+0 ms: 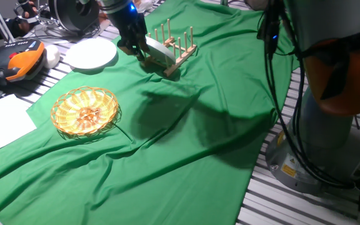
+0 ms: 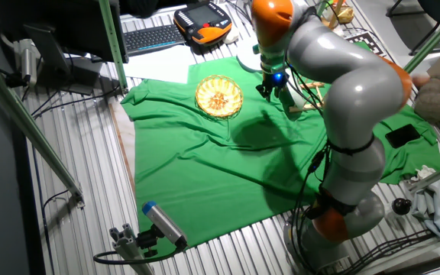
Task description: Take the dish off the dish rack
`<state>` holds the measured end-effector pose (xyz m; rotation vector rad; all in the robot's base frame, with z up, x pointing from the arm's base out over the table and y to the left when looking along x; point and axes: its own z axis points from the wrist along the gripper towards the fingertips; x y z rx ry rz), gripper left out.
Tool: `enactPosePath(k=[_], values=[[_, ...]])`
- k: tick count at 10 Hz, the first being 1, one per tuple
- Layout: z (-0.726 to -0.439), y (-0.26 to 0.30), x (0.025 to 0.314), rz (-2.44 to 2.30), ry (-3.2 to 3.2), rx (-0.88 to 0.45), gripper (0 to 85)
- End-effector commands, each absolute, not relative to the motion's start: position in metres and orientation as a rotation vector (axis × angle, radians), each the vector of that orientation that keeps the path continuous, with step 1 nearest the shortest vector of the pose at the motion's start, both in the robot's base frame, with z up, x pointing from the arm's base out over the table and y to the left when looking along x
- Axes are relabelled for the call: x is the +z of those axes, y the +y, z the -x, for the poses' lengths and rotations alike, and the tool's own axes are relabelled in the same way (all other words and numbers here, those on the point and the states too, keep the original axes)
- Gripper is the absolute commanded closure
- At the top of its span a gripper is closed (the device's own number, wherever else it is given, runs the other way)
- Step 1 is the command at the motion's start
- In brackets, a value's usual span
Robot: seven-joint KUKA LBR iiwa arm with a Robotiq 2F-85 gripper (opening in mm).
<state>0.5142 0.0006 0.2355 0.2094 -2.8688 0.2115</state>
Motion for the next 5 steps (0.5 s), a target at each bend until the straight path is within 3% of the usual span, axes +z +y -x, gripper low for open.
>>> enactPosePath(k=[1, 5], values=[[-0.5143, 0.0005, 0.236, -0.209, -2.869, 0.212, 85.0], [-0.513, 0.0009, 0.2362, -0.243, -2.873, 0.209, 85.0]])
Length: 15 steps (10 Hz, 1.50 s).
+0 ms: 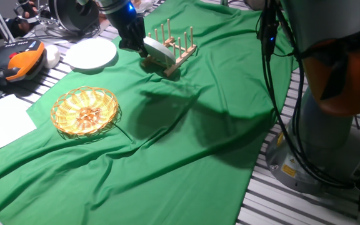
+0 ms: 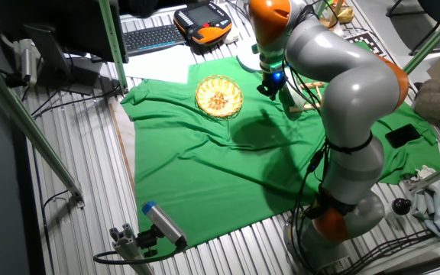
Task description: Take the dish off the dish rack
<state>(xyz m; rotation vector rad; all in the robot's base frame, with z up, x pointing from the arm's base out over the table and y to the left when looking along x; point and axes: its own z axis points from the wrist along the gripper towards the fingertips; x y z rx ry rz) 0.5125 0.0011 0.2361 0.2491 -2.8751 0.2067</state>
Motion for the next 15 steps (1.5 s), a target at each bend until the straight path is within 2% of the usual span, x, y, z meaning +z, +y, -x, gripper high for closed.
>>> enactPosePath(k=[1, 11, 15], values=[[-0.5126, 0.0011, 0.2363, -0.253, -2.874, 0.206, 85.0], [-0.5126, 0.0011, 0.2363, -0.207, -2.959, 0.187, 85.0], [-0.5126, 0.0011, 0.2363, -0.121, -2.984, 0.236, 85.0]])
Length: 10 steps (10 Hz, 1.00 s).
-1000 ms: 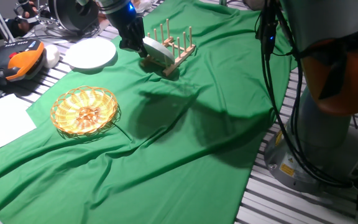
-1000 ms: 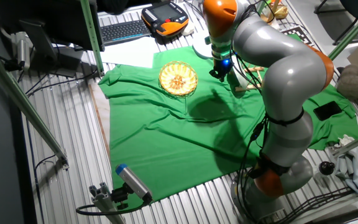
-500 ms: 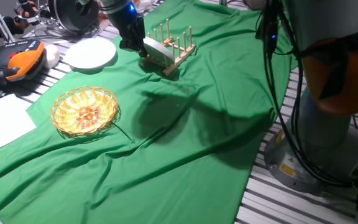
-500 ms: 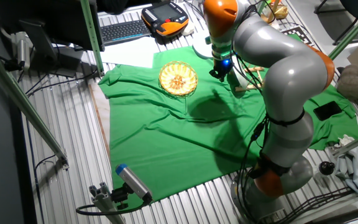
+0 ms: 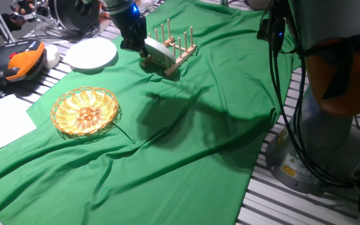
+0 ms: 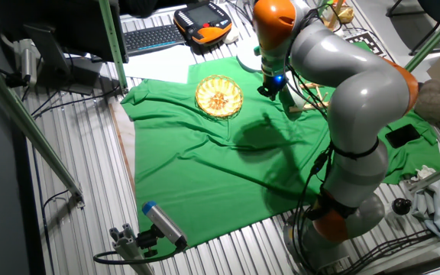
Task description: Take the dish off the dish rack
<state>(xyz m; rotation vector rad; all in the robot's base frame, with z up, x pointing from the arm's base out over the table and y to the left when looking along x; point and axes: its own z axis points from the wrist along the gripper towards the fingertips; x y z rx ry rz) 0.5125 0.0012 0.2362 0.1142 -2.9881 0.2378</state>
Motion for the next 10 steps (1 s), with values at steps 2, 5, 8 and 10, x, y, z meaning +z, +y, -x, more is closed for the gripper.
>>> enactPosePath(k=[2, 5, 8, 10], values=[[-0.513, 0.001, 0.236, -0.016, -3.024, 0.276, 85.0], [-0.513, 0.001, 0.236, 0.048, -3.081, 0.352, 85.0], [-0.513, 0.001, 0.236, 0.037, -3.058, 0.548, 85.0], [-0.523, -0.003, 0.24, 0.071, -3.071, 0.641, 51.0]])
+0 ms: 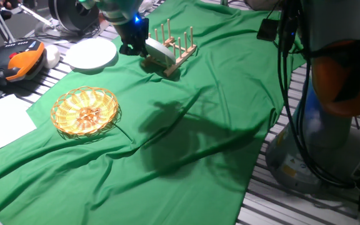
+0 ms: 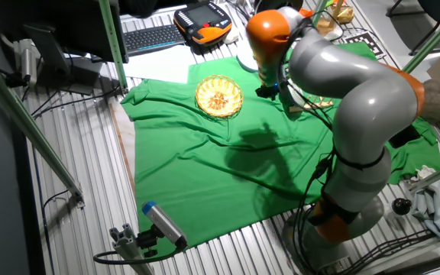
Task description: Take the dish off the dish rack
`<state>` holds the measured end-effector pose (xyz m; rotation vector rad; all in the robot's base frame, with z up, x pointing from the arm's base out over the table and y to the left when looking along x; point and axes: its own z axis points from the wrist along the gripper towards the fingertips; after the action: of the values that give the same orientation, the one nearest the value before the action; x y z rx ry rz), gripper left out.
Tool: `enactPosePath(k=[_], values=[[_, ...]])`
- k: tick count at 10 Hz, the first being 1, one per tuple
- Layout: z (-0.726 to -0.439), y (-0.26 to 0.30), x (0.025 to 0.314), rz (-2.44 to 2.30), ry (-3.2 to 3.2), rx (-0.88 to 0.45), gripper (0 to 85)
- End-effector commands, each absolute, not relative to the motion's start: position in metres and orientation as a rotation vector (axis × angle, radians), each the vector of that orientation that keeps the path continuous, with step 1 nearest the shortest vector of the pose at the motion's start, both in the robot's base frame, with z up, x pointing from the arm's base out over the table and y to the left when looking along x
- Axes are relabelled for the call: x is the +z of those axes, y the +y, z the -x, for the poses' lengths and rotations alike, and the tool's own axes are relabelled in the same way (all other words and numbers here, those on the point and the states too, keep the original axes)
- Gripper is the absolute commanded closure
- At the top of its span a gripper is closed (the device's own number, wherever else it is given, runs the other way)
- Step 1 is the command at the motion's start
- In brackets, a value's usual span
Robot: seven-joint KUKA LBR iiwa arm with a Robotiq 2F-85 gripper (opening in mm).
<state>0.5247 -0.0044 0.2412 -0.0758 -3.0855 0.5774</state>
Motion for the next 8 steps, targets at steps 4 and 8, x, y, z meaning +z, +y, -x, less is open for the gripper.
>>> enactPosePath(k=[4, 8], values=[[-0.557, -0.036, 0.237, 0.071, -3.096, 0.679, 17.0], [-0.583, -0.068, 0.221, 0.025, -3.116, 0.646, 17.0]])
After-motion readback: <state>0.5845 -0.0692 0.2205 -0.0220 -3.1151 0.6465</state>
